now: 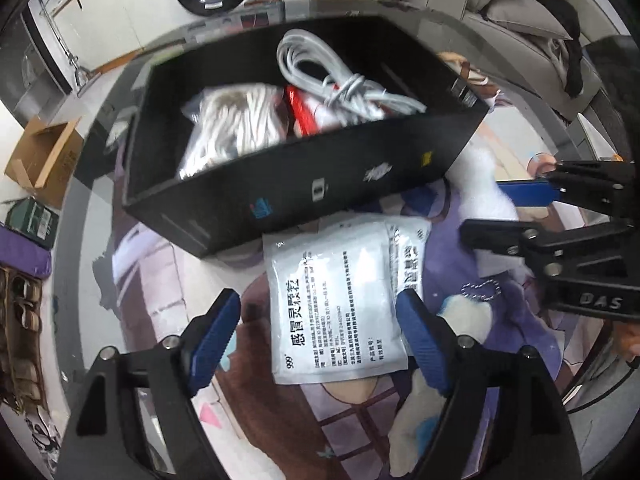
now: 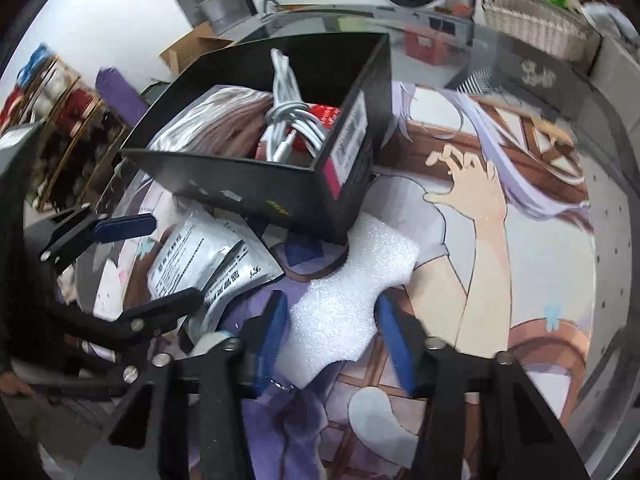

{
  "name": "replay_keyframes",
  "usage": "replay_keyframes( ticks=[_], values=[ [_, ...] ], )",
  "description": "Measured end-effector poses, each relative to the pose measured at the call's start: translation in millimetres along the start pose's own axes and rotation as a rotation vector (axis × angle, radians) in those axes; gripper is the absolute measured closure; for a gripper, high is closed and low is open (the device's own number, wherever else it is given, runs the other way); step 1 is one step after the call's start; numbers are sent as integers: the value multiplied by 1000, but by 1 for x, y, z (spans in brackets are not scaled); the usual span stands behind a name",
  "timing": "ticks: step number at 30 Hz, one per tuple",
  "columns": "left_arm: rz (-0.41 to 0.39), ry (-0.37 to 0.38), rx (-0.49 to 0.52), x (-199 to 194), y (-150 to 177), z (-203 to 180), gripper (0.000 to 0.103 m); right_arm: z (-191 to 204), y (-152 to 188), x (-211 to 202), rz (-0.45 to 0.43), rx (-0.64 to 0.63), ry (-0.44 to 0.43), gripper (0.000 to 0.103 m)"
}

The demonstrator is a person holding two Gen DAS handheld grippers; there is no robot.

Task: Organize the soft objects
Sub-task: 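Move the left tool to the printed packets while the right tool approaches the white foam sheet, then grasp a printed white packet with the left tool while the right tool grasps the foam sheet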

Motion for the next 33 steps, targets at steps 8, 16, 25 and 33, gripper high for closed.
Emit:
replay_keyframes(
  ticks=[8,16,25,33],
  values=[
    [-11,47,-2,6,3,6,31,9,16,-4,56,-89,-23,63],
    [-12,42,13,-4,7,12,44,32,26,-8,132,-355,52,62],
    [36,-47,-14,15,6,26,2,19,21,7,157,-304,76,61],
    [15,24,-24,18,8,38,16,26,27,12,139,-333,78,61]
  ],
)
Point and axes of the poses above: each gripper's, at about its wrist camera, not at the fingertips, and x roughly the way its jaws point, z to its left, y to its underside, the point moved 6 cm from there along x, roughly the way its jaws point, and after that the axes turned 11 degrees about -y, right-handed, at the moved point
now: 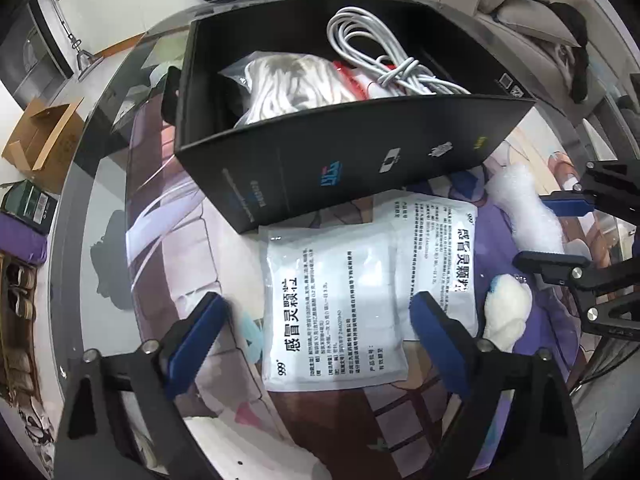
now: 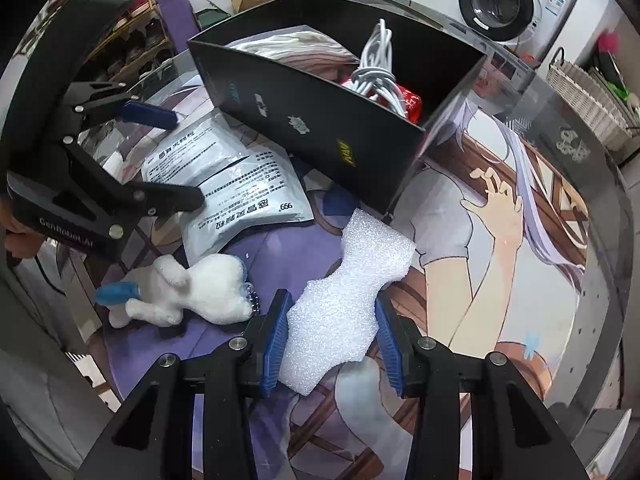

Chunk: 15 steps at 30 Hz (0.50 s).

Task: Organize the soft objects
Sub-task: 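Grasp a printed white packet with the left tool while the right tool grasps the foam sheet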

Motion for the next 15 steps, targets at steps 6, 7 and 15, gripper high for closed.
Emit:
replay_keyframes(
  ticks=[6,7,15],
  values=[
    [-23,27,-10,-10,0,0,59,10,3,0,-5,-29,3,61],
    [-26,33,-9,-9,2,4,61,11,4,0,-6,-32,3,61],
    [-26,68,27,-21,6,-17,73,17,7,-1,-11,-31,-3,63]
  ],
)
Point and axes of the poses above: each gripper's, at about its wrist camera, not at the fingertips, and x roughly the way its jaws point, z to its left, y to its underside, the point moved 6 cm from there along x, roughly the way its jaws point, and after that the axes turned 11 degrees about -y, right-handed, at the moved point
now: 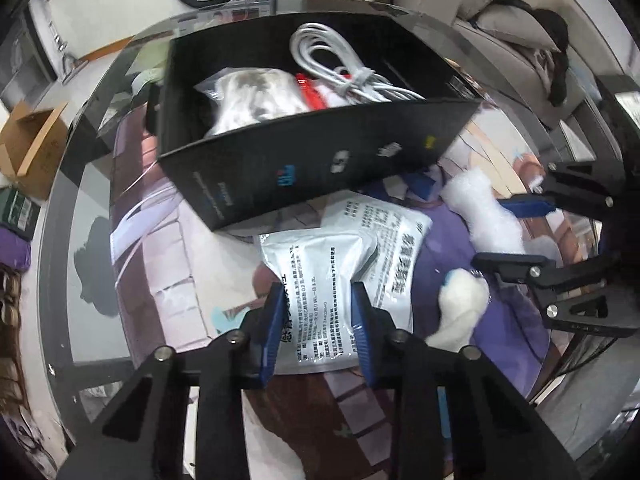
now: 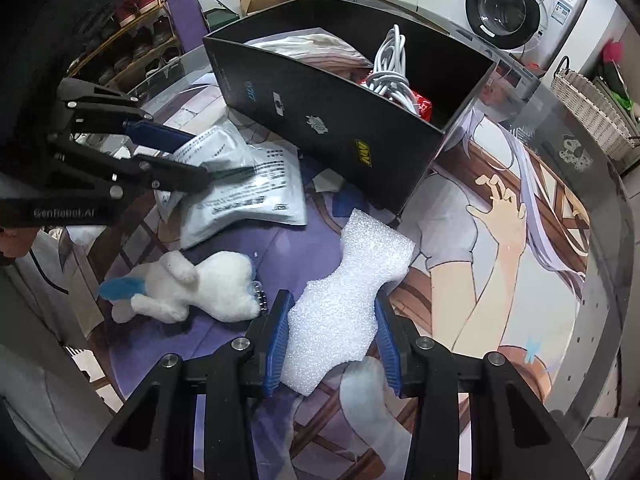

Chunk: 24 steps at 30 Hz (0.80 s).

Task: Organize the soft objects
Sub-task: 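Grasp a printed white packet with the left tool while the right tool grasps the foam sheet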

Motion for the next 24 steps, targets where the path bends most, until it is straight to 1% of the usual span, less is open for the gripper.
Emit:
replay_keyframes(
  ticks=[3,5,9,12,15,17,18,19,20,21,22,24],
  values=[
    [-18,-3,13,-5,-4,-9,74,4,1,0,3,-12,-2,63],
    [-52,-14,25,-14,-7,-12,74,9,-1,-5,-14,-13,-8,63],
    [-120,-7,23,-37,-12,-15,74,15,-8,-25,-79,-5,-9,63],
    [-201,-22,16,-57,-16,-15,74,21,-14,-40,-137,-6,-12,63],
    [-298,-23,-6,-81,-23,-13,74,29,-22,-60,-232,-25,-6,63],
    [-367,-63,-9,-94,-27,-9,74,39,-30,-80,-332,-69,14,63],
    [-403,-84,-8,-101,-28,-7,74,43,-31,-86,-359,-81,29,63],
    [-454,-103,-7,-110,-34,-7,74,48,-33,-98,-416,-100,37,63],
    [-490,-112,-13,-117,-34,-5,74,51,-35,-106,-453,-112,42,63],
    [-521,-115,-19,-124,-34,-2,74,54,-37,-115,-492,-120,61,63],
    [-568,-116,-32,-134,-35,0,73,59,-39,-126,-546,-133,64,63],
    [-636,-114,-40,-148,-36,3,73,68,-39,-142,-621,-150,85,63]
  ],
)
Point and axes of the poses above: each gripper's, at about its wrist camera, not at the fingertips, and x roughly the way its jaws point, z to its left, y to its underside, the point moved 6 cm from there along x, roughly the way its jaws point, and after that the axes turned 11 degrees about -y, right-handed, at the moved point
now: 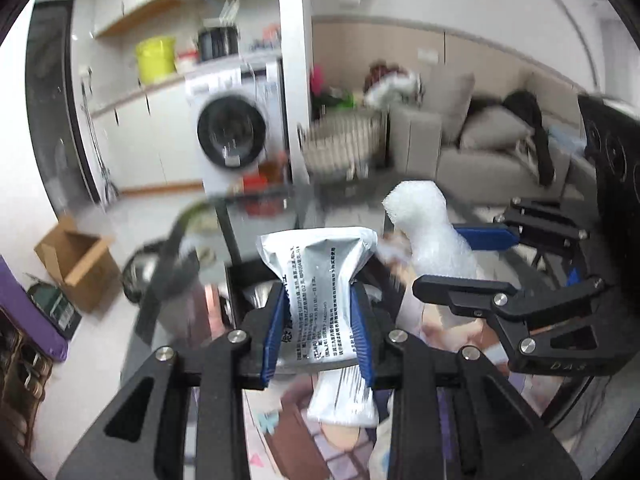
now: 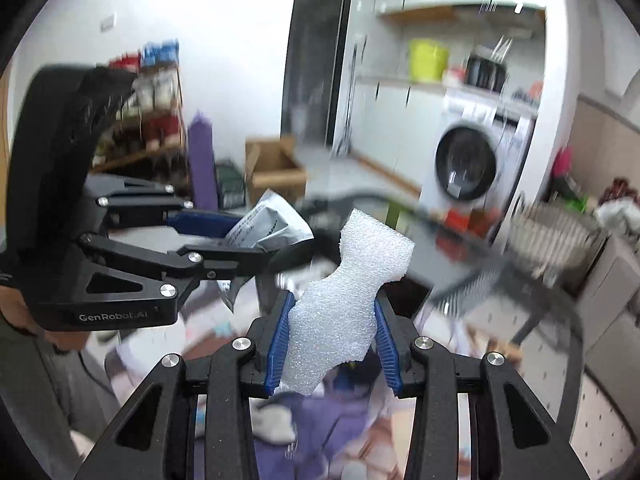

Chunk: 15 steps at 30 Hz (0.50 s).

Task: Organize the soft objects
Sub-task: 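Grasp a printed white packet with the left tool while the right tool grasps the foam sheet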

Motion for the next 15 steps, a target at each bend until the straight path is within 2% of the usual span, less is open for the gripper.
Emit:
replay_keyframes(
  ticks=[3,7,10,15],
  values=[
    [-115,-20,2,-19,-12,5,72,7,-13,-23,-138,-44,52,63],
    [-221,-37,-21,-37,-22,15,72,15,-24,-47,-250,-88,94,63],
    [-265,-44,-37,-47,-24,24,72,21,-27,-56,-289,-89,92,63],
    [-292,-48,-42,-53,-25,30,72,24,-29,-65,-320,-78,88,63]
  ],
)
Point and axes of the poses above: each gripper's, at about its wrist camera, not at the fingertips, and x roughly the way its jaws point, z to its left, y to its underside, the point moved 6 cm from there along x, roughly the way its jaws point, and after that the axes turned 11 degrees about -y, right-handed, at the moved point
